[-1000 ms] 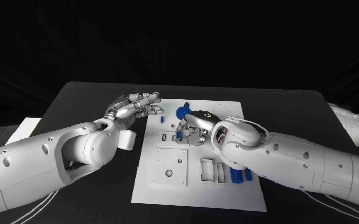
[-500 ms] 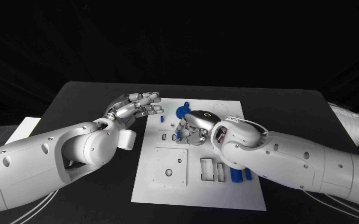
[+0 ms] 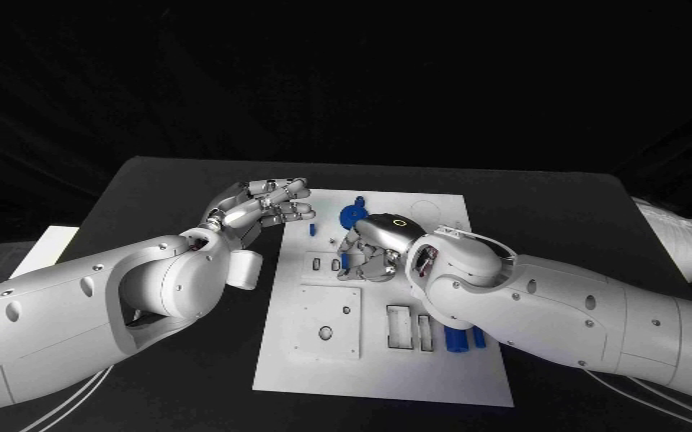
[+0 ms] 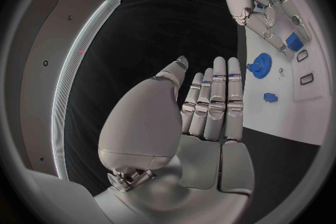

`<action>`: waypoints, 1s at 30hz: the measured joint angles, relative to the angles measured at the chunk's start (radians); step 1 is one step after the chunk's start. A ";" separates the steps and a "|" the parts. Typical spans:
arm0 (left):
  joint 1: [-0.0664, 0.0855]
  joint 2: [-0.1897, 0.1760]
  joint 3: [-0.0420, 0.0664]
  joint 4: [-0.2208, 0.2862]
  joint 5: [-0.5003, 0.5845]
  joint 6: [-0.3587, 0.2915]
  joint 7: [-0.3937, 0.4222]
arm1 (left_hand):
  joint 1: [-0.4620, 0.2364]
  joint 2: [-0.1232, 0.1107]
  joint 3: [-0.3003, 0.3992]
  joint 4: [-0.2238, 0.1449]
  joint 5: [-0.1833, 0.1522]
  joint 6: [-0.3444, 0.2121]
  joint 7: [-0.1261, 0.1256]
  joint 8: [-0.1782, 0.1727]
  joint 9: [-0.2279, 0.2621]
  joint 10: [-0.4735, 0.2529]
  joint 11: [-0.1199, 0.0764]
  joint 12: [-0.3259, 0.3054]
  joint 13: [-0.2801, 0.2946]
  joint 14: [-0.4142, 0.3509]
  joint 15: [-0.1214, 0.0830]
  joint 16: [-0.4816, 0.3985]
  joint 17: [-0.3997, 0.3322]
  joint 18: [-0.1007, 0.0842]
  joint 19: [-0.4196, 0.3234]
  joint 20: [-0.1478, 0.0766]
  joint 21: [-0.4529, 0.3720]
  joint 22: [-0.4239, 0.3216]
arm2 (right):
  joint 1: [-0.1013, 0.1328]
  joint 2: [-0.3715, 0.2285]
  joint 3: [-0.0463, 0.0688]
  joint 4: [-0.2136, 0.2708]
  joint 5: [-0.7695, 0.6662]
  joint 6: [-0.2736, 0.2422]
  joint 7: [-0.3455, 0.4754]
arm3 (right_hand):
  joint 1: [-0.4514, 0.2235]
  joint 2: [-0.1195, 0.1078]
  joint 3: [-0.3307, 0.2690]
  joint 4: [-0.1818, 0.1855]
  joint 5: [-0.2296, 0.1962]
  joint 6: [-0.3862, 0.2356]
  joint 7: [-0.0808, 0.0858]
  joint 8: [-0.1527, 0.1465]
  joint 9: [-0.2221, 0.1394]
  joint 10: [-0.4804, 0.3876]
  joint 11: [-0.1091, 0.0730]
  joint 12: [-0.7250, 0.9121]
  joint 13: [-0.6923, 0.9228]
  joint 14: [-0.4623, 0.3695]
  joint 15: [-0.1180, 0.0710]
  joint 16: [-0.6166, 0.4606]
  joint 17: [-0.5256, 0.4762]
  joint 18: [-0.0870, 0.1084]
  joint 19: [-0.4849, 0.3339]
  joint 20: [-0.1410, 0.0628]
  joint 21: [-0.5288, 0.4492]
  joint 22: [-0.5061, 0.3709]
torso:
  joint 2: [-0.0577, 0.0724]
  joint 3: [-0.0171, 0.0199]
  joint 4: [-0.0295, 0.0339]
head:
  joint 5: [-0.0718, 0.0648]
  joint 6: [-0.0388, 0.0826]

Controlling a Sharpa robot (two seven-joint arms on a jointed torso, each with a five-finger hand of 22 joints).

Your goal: Assemble the parts on the task board

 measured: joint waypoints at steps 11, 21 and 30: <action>0.000 0.001 0.000 -0.006 0.000 0.000 -0.001 | 0.004 0.004 0.008 -0.008 0.000 0.000 0.000 0.000 0.001 0.003 -0.003 0.000 0.000 0.001 -0.001 0.000 0.007 0.000 0.000 0.000 0.000 -0.001 | -0.009 -0.014 -0.005 0.013 0.005 -0.138 0.037 | 0.000 -0.011 -0.028 0.017 0.000 -0.020 0.003 -0.004 0.001 0.003 0.003 -0.023 0.000 0.000 0.000 0.000 0.000 0.000 -0.004 0.004 -0.005 0.000 | 0.000 0.0008 -0.0001 | -0.001 0.003; -0.001 0.004 0.000 -0.023 -0.012 0.000 -0.016 | -0.039 0.001 0.008 -0.016 0.000 0.030 -0.030 0.000 0.001 0.095 -0.048 0.019 0.010 0.206 -0.063 0.172 0.133 0.000 0.187 -0.067 0.158 0.074 | -0.005 -0.096 0.011 0.097 0.084 -0.225 0.200 | 0.012 -0.023 -0.082 0.046 0.014 -0.028 0.004 -0.004 0.002 -0.001 0.006 -0.029 0.000 0.000 0.007 -0.003 0.000 0.000 -0.004 0.004 -0.008 0.000 | -0.002 0.0016 -0.0029 | 0.002 0.008; 0.005 0.008 -0.001 -0.044 -0.143 0.005 -0.166 | -0.147 0.009 -0.053 0.061 -0.003 0.061 -0.093 0.062 0.017 0.250 -0.119 0.265 0.198 0.257 -0.115 1.096 0.995 -0.017 0.338 -0.131 0.629 0.500 | 0.070 -0.257 0.025 0.188 0.276 -0.215 0.314 | 0.030 -0.015 -0.102 0.055 0.033 -0.028 0.004 -0.004 0.005 -0.001 0.006 -0.035 0.000 0.000 0.007 -0.008 0.000 0.000 -0.004 0.003 -0.012 0.000 | -0.013 0.0097 -0.0136 | 0.015 0.008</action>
